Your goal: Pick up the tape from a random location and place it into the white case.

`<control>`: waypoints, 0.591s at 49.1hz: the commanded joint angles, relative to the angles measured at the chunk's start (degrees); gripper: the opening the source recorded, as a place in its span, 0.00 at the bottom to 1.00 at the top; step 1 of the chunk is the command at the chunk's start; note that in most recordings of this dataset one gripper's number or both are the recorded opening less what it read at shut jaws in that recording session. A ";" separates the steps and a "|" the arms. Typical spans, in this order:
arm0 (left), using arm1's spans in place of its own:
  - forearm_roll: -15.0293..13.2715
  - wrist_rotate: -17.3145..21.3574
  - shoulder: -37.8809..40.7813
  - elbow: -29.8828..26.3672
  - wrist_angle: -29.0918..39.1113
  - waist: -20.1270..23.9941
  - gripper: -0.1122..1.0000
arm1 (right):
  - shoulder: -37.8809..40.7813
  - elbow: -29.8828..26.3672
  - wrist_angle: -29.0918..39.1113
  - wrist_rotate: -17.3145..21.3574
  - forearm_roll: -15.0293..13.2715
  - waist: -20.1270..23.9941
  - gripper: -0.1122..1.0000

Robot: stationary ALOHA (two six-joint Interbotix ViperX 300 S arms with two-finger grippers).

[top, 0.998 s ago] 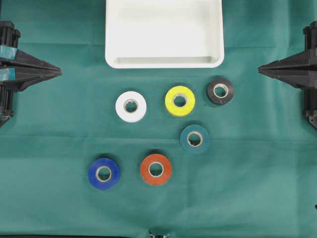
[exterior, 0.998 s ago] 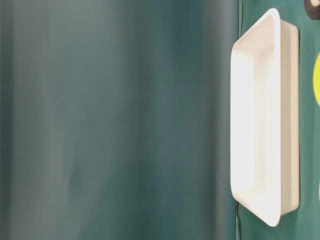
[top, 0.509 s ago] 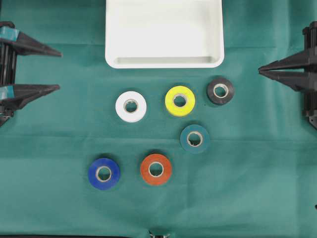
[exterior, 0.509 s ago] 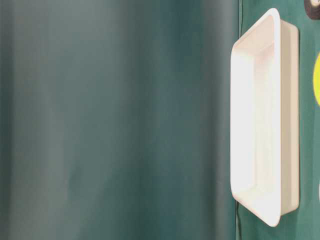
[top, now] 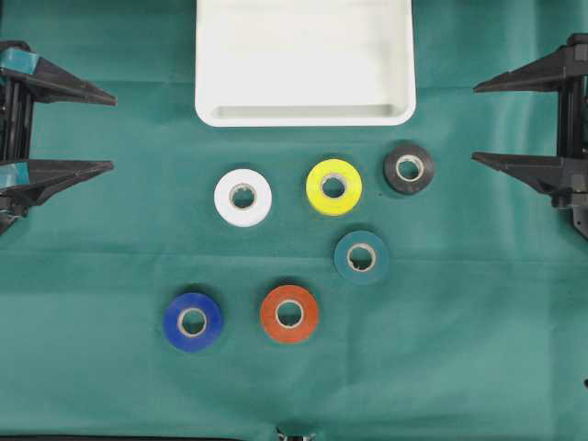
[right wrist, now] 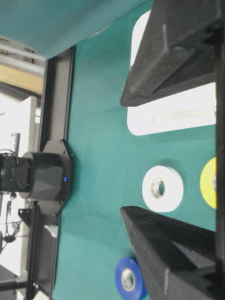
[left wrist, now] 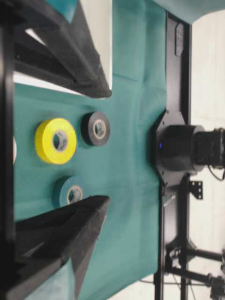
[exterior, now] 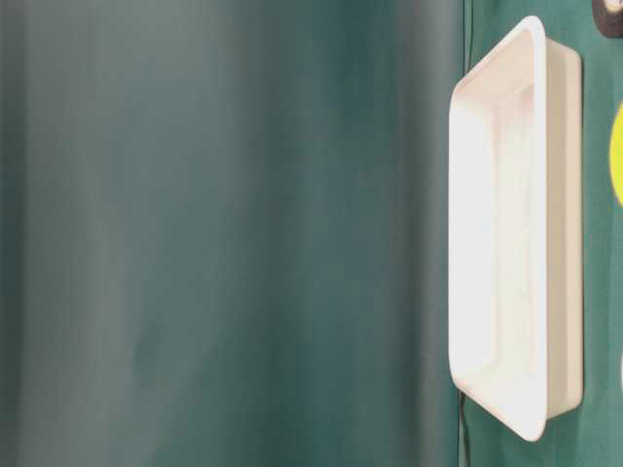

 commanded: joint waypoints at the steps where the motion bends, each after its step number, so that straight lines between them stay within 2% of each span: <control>1: -0.09 -0.18 0.44 -1.58 -0.18 0.00 0.97 | 0.26 -1.49 0.09 0.00 0.09 -0.09 0.90; 14: -0.09 -0.26 0.44 -1.93 -0.09 -1.93 0.97 | 0.26 -1.58 0.79 0.00 0.09 -0.18 0.90; 29: -0.18 -0.35 0.44 -1.93 -0.09 -9.32 0.97 | 0.26 -1.58 0.79 0.00 0.09 -0.18 0.90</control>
